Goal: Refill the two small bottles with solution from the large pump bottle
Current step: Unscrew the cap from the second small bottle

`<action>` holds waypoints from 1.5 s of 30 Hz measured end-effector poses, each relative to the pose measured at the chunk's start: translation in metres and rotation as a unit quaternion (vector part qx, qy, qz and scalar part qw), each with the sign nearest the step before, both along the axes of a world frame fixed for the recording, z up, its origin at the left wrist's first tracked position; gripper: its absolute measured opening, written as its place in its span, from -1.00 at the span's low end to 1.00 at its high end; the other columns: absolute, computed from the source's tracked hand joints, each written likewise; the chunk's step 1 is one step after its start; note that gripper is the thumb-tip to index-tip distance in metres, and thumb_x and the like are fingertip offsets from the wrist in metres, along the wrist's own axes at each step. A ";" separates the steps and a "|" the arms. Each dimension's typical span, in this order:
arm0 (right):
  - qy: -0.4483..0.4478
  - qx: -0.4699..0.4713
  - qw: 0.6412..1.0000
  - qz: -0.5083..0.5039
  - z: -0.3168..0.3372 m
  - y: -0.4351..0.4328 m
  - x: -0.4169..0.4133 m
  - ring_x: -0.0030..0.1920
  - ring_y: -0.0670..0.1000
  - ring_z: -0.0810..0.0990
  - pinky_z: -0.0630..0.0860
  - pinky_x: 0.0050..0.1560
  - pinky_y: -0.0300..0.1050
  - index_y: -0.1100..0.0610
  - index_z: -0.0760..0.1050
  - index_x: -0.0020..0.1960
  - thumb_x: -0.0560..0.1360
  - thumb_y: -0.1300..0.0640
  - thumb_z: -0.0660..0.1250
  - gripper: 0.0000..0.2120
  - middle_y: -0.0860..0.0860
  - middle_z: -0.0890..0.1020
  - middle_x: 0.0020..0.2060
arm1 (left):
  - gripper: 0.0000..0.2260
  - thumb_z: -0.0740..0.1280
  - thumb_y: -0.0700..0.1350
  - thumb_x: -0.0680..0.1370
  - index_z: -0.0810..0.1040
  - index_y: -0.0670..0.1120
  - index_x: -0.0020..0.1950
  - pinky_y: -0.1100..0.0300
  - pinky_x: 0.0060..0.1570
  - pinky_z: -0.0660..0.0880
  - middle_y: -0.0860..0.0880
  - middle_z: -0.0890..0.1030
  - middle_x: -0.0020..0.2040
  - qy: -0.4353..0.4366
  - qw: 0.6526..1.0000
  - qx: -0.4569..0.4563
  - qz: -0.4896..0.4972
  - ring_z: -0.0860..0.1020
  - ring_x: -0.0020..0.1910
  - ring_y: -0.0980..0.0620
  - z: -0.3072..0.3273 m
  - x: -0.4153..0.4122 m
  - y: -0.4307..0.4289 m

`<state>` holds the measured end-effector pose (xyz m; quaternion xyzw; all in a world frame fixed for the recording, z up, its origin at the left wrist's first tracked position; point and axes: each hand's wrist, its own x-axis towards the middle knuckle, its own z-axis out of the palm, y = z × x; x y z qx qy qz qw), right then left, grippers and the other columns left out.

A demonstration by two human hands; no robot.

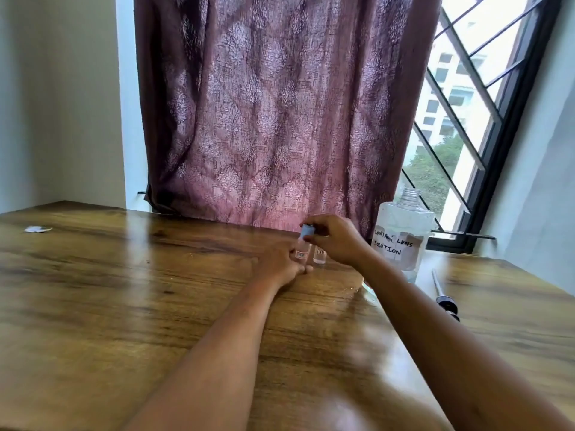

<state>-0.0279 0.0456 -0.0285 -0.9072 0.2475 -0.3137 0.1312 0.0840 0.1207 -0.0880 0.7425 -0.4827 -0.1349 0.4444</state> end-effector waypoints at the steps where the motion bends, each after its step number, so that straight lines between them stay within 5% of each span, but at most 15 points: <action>1: -0.002 -0.013 1.000 -0.004 0.000 0.001 -0.011 -0.01 -0.06 0.58 0.43 0.01 -0.24 0.11 0.58 0.16 0.44 0.17 0.42 -0.70 0.01 0.66 0.01 | -0.56 0.53 -0.03 0.37 0.56 0.05 0.23 0.17 0.15 0.42 -0.04 0.66 0.13 -0.009 1.000 0.004 -0.026 0.57 0.12 0.02 0.002 -0.005 0.001; 5: 0.001 -0.011 1.000 -0.008 -0.012 0.001 -0.045 -0.12 -0.05 0.57 0.43 -0.08 -0.17 0.14 0.60 0.14 0.43 0.16 0.42 -0.71 -0.01 0.64 -0.14 | -0.55 0.58 -0.11 0.31 0.61 -0.09 0.17 0.19 0.14 0.51 -0.10 0.68 0.11 -0.014 0.994 0.030 -0.103 0.62 0.07 0.04 0.002 -0.025 0.001; 10: 0.033 -0.005 0.999 0.012 -0.024 -0.001 -0.052 0.01 -0.01 0.62 0.50 0.06 -0.09 0.07 0.58 0.18 0.46 0.11 0.39 -0.71 0.01 0.68 0.00 | -0.49 0.61 -0.09 0.25 0.58 -0.05 0.16 -0.17 0.33 0.39 -0.07 0.68 0.11 0.002 0.996 0.021 -0.092 0.59 0.19 -0.09 0.001 -0.032 0.001; 14: 0.009 -0.026 1.000 0.007 -0.027 0.001 -0.046 -0.13 -0.12 0.55 0.32 -0.21 -0.59 0.09 0.59 0.17 0.46 0.15 0.39 -0.72 0.01 0.67 -0.01 | -0.62 0.61 -0.11 0.26 0.65 -0.07 0.03 0.14 0.14 0.49 -0.14 0.69 0.00 0.024 0.995 0.020 -0.095 0.60 -0.10 0.09 -0.003 -0.022 0.003; 18: -0.020 0.005 1.000 0.003 -0.030 0.003 -0.045 -0.11 -0.11 0.62 0.33 -0.23 -0.51 0.05 0.60 0.14 0.45 0.09 0.41 -0.74 -0.04 0.68 -0.07 | -0.73 0.60 -0.13 0.27 0.64 -0.02 -0.09 0.15 -0.03 0.41 -0.04 0.59 -0.35 0.043 0.993 0.009 -0.114 0.47 -0.32 0.20 -0.003 -0.020 0.003; 20: -0.056 0.021 0.998 -0.013 -0.032 0.005 -0.045 -0.15 -0.12 0.62 0.37 -0.24 -0.48 0.01 0.64 0.07 0.40 0.00 0.46 -0.74 -0.08 0.67 -0.17 | -0.73 0.60 -0.10 0.28 0.63 0.03 -0.10 0.15 -0.05 0.39 0.06 0.58 -0.35 0.037 0.992 0.012 -0.118 0.46 -0.35 0.22 -0.005 -0.021 0.002; 24: -0.110 0.056 0.992 -0.024 -0.036 0.007 -0.044 -0.28 -0.17 0.56 0.38 -0.31 -0.52 0.09 0.65 0.03 0.31 0.04 0.54 -0.69 -0.04 0.66 -0.25 | -0.69 0.59 -0.08 0.30 0.65 -0.01 -0.01 0.01 0.22 0.49 -0.05 0.71 -0.04 0.025 0.993 0.014 -0.113 0.61 -0.11 0.10 -0.007 -0.022 -0.002; 27: -0.120 0.079 0.989 -0.020 -0.036 0.006 -0.044 -0.17 -0.08 0.64 0.45 -0.16 -0.40 0.13 0.65 0.04 0.33 0.09 0.53 -0.69 0.02 0.70 -0.18 | -0.68 0.57 -0.10 0.32 0.65 -0.07 0.04 -0.07 0.28 0.48 -0.06 0.70 0.03 0.031 0.992 0.021 -0.119 0.63 0.10 -0.03 -0.008 -0.022 -0.005; 33: -0.098 0.131 0.986 0.043 -0.031 0.006 -0.052 0.01 -0.04 0.66 0.56 0.16 -0.06 0.14 0.63 0.10 0.39 0.24 0.47 -0.72 0.07 0.70 -0.03 | -0.70 0.53 -0.06 0.36 0.63 0.03 0.08 -0.23 0.42 0.20 -0.03 0.69 0.07 0.019 0.990 0.044 -0.136 0.58 0.20 -0.03 -0.010 -0.020 -0.008; 40: -0.080 0.170 0.979 0.085 -0.029 0.005 -0.053 0.22 0.14 0.55 0.44 0.29 0.17 0.01 0.40 0.37 0.49 0.40 0.27 -0.48 0.22 0.57 0.20 | -0.57 0.53 -0.01 0.29 0.61 -0.01 0.13 -0.25 0.41 0.26 -0.14 0.66 0.14 0.047 0.985 0.051 -0.156 0.54 0.27 -0.16 -0.009 -0.021 -0.008; 43: -0.071 0.124 0.989 0.048 -0.024 0.002 -0.056 0.16 0.12 0.59 0.49 0.25 0.10 0.11 0.52 0.24 0.47 0.47 0.21 -0.56 0.16 0.63 0.13 | -0.68 0.54 -0.02 0.25 0.61 0.09 -0.03 -0.20 0.41 0.28 -0.08 0.68 0.10 0.061 0.985 0.049 -0.155 0.57 0.23 -0.09 -0.010 -0.020 -0.007; 45: -0.089 0.107 0.990 0.023 -0.020 0.002 -0.058 0.08 0.11 0.62 0.54 0.14 -0.16 0.17 0.58 0.14 0.47 0.48 0.19 -0.63 0.13 0.66 0.05 | -0.74 0.55 -0.14 0.33 0.60 0.11 -0.07 -0.15 0.39 0.34 -0.07 0.68 0.09 0.068 0.983 0.041 -0.164 0.60 0.18 -0.04 -0.011 -0.017 -0.007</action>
